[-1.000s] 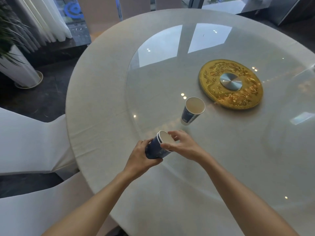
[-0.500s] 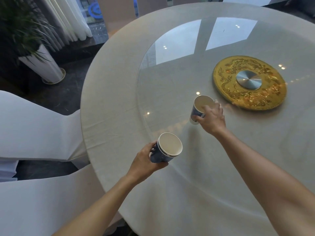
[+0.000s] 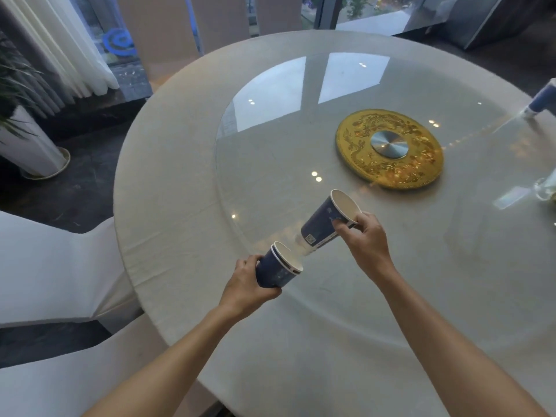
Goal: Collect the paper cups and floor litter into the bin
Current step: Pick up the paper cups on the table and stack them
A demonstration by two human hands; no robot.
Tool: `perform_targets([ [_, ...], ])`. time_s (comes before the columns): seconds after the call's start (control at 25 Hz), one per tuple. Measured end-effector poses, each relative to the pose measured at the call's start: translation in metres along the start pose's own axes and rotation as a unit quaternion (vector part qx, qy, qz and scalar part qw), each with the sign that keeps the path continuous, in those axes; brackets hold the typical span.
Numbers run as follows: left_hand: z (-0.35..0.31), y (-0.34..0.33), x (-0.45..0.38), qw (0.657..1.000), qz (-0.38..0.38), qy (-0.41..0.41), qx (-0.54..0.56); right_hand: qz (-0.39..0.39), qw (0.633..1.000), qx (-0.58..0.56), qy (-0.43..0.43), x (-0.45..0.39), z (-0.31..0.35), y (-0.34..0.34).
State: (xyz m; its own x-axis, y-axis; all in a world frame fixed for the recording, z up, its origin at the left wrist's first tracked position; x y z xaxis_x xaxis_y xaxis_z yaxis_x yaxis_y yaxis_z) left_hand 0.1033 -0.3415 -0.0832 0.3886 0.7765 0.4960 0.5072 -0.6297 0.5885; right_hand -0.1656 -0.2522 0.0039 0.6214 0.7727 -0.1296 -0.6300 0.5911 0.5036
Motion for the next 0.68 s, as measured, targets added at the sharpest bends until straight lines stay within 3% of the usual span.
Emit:
perform_targets([
  [0.24, -0.018, -0.031, 0.021, 0.994, 0.071, -0.073, -0.035, -0.045, 0.987, -0.125, -0.089, 0.091, -0.011, 0.024],
  [0.44, -0.026, -0.086, 0.069, 0.968, 0.200, -0.139, -0.053, 0.010, 0.978, -0.105, -0.179, 0.185, -0.041, 0.025],
  [0.56, -0.037, -0.116, 0.100, 0.957, 0.226, -0.170, -0.071, 0.025, 0.978, -0.079, -0.191, 0.232, -0.047, 0.035],
  [0.68, -0.040, -0.147, 0.129, 0.948, 0.237, -0.192, -0.089, 0.025, 0.971, -0.127, -0.199, 0.275, -0.048, 0.052],
])
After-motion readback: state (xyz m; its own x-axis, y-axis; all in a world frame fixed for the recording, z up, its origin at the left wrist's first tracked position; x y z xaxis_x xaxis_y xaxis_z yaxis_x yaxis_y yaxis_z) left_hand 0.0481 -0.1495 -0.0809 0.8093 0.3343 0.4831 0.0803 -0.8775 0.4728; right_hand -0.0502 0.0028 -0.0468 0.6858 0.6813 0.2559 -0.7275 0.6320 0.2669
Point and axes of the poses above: each hand's wrist, its own x-axis away from the middle knuckle, its own y-axis out of the back of the hand, z = x × y, the point moved 10 cm from there along -x, towards the middle knuckle, and after that the axes turned 12 degrees about y, right-handed, at the moved point
